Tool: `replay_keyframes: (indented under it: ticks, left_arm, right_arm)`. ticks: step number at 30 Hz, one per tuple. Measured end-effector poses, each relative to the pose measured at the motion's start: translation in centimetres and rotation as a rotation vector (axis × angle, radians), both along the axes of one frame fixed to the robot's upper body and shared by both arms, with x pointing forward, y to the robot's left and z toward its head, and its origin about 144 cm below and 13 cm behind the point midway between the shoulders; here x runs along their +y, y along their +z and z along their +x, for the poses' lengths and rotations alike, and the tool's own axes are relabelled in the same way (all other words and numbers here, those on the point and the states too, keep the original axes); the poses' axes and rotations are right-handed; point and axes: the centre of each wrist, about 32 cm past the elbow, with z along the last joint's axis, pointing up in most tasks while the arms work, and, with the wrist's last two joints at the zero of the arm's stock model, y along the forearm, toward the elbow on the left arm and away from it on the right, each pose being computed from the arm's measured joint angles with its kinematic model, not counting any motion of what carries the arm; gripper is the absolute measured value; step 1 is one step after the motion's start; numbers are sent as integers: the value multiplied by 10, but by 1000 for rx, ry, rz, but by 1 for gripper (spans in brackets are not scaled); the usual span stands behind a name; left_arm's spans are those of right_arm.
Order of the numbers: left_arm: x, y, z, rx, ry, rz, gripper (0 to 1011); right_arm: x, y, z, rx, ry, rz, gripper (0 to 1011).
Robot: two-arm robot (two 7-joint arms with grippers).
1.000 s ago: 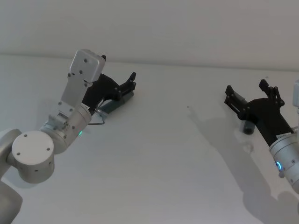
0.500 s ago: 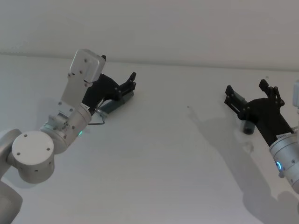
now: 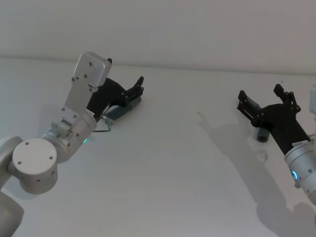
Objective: Use both hands to pick up one end of the pipe from the table, align the ends, and insert them.
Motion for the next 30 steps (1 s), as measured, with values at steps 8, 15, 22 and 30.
replay_keyframes:
  ticks: [8,15,22,30]
  left_arm:
    - [0,0,0,0,0,0,1001]
    - [0,0,0,0,0,0,1001]
    - [1,4,2,7,-5,2,1001]
    - [3,14,8,50,-9,2,1001]
  right_arm:
    - [0,0,0,0,0,0,1010]
    - [0,0,0,0,0,0,1010]
    - [0,4,6,2,9,-7,1010]
    - [-5,12,18,23,22,-31,1010]
